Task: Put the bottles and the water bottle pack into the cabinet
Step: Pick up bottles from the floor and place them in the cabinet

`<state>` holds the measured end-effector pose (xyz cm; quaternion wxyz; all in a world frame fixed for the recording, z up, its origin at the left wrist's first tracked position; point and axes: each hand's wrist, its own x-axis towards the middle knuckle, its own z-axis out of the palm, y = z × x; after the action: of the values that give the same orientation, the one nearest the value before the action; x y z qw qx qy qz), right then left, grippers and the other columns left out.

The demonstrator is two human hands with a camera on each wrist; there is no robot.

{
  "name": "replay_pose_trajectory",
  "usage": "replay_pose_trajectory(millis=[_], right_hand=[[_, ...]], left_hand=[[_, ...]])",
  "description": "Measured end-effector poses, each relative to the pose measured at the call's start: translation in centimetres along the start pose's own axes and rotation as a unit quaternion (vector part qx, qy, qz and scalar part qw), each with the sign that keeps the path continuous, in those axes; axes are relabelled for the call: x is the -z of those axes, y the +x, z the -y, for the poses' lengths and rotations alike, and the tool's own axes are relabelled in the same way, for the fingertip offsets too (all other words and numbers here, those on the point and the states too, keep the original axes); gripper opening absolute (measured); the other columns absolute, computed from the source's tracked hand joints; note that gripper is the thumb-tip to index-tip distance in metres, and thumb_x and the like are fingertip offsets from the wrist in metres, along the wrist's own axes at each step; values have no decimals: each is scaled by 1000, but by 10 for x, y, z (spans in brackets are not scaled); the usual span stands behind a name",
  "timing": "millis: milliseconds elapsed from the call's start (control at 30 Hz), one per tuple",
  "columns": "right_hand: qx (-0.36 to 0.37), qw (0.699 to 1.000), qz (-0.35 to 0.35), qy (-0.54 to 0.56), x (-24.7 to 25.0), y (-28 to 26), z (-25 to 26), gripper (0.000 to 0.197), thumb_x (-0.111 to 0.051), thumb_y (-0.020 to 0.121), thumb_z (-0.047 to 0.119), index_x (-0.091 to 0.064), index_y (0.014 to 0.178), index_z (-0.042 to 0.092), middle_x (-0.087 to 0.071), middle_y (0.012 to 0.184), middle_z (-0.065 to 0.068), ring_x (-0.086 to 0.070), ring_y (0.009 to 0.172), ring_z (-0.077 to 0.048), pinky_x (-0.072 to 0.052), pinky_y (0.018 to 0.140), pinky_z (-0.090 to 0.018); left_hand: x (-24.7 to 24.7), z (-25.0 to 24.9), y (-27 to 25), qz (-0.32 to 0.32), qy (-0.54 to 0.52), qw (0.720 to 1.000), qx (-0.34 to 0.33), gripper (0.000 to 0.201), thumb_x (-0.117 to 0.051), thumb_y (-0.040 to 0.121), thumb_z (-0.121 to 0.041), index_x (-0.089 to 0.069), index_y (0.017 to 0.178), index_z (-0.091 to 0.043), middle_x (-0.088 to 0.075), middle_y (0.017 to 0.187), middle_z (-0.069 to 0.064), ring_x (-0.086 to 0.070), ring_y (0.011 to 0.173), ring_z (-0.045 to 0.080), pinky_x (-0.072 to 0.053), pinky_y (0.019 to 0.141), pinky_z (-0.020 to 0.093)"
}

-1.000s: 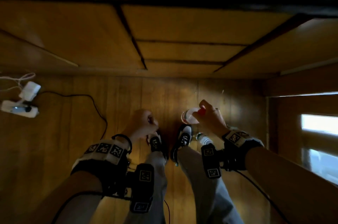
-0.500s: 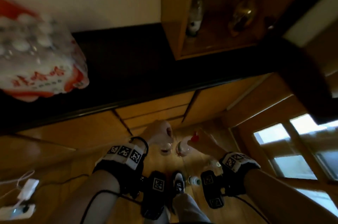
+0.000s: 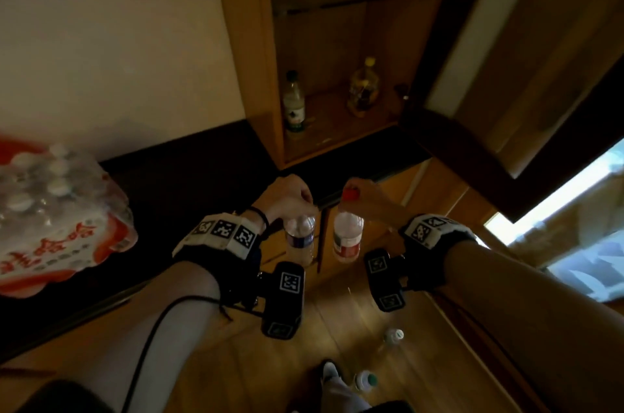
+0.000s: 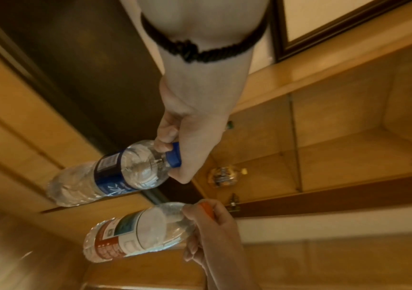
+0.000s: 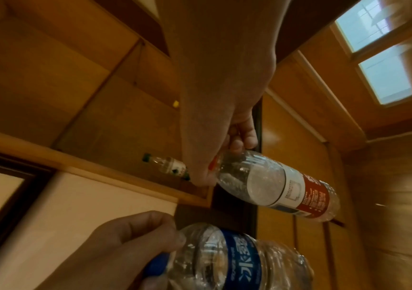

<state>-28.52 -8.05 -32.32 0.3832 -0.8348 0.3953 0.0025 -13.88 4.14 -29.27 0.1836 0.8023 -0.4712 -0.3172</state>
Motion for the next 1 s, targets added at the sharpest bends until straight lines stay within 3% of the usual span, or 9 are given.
replay_pose_trajectory(millis=[67,233,333,433,533,600,700,833,1000], right_hand=[[0,999,-38,11,20,7,6,29,-74,75,31,-57,97,26,-58,98,2,-56,94,-18,-52,80,-34],[7,993,-106,55,67,26,17,48,-75,75,36,-58,118,22,-54,103,2,-56,97,-17,-47,71,-29],[14,989,-136,64,89,45,15,49,-73,78,34,-57,122,19,-57,109,-3,-57,105,-20,-44,74,-28],[20,986,-153,68,113,70,11,49,-72,80,31,-58,124,18,-56,106,-2,-55,102,-17,-43,71,-24],[21,985,-154,78,138,108,3,45,-70,81,30,-59,122,19,-60,106,-2,-56,100,-16,-46,76,-27],[18,986,-147,77,155,136,-1,41,-69,81,31,-61,120,19,-62,106,-2,-59,103,-19,-51,81,-30],[11,989,-127,77,176,185,-6,40,-70,79,30,-63,116,17,-66,105,-6,-64,101,-21,-52,80,-31],[43,991,-104,71,195,243,-8,47,-70,80,29,-58,122,14,-64,119,-12,-62,109,-27,-52,84,-34],[56,995,-69,50,199,297,-11,38,-68,82,23,-60,117,9,-62,121,-17,-58,113,-33,-48,99,-41]], left_hand=[[14,-14,13,-15,-6,1000,-6,20,-70,78,-21,-74,87,-3,-74,88,10,-70,83,21,-50,61,25],[38,-49,48,-63,-35,997,-19,18,-70,77,-24,-72,72,-6,-64,63,4,-60,60,14,-44,53,23],[48,-68,75,-93,-45,994,-32,18,-70,77,-23,-74,82,-6,-68,70,4,-58,59,9,-44,53,20],[58,-83,110,-120,-55,991,-28,21,-70,75,-22,-74,84,-3,-74,84,14,-63,67,14,-50,64,28],[67,-97,151,-134,-71,988,-28,20,-73,75,-19,-74,83,-1,-71,76,12,-62,64,15,-52,63,31],[73,-106,178,-136,-69,988,-25,16,-73,75,-18,-75,81,-4,-68,68,5,-60,59,11,-51,56,27],[83,-116,220,-139,-53,989,-8,8,-74,75,-20,-73,79,-13,-64,66,-5,-60,65,8,-43,52,20],[94,-125,269,-126,-46,991,25,4,-73,76,-17,-69,74,-17,-62,65,-8,-58,65,5,-41,51,18],[105,-115,315,-146,-57,986,48,14,-75,75,-17,-65,66,-20,-65,72,-4,-61,74,11,-48,64,25]])
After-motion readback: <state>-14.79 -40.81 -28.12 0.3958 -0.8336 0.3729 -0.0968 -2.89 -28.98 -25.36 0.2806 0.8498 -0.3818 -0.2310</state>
